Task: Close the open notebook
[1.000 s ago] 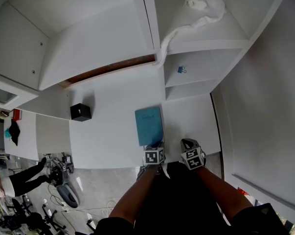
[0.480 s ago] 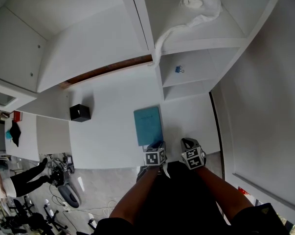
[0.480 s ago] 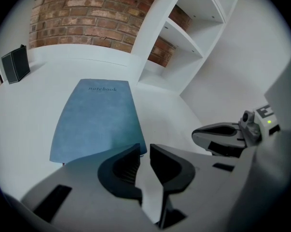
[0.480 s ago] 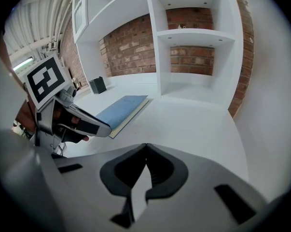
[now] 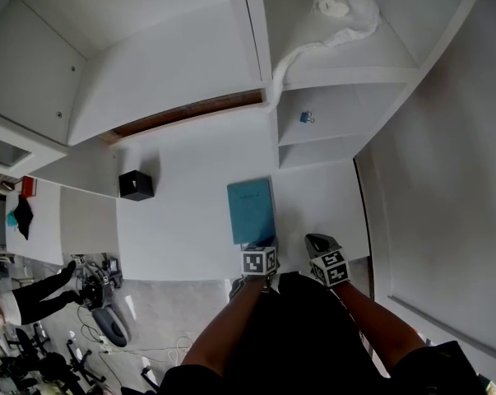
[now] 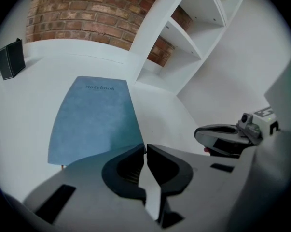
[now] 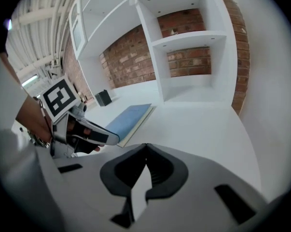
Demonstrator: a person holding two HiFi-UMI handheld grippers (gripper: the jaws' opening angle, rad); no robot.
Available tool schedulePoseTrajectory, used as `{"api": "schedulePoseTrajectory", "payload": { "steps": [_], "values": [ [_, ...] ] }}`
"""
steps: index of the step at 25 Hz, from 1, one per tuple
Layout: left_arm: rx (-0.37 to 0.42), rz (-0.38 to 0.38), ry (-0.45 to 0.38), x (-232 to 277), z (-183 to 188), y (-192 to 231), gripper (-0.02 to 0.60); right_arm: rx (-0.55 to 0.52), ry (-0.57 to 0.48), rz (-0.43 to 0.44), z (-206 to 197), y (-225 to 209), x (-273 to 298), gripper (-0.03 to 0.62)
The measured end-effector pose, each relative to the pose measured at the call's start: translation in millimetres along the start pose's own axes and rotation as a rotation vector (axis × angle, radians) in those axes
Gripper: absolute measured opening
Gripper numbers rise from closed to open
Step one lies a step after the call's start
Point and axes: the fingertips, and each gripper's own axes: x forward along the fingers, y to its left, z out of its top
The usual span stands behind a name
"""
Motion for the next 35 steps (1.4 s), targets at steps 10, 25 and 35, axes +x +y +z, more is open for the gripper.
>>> {"api": "schedulePoseTrajectory", "payload": {
  "steps": [10,25,35],
  "values": [
    [-0.039,-0.146,-0.4,-168.8,52.1,5.2,0.011,0.054,-0.231,-0.057,106.6,35.7,-55.1,-0.002],
    [0.222,0.162,-0.849,-452.3,127.3,92.9,0.008,-0.039,-0.589,-0.058,273.9,158.7,-154.4,-0.002],
    [0.268,0.192,-0.885,-485.3,124.2,124.0,0.008,-0.068,-0.592,-0.119,281.9,207.6,-149.0,-0.003]
  ]
}}
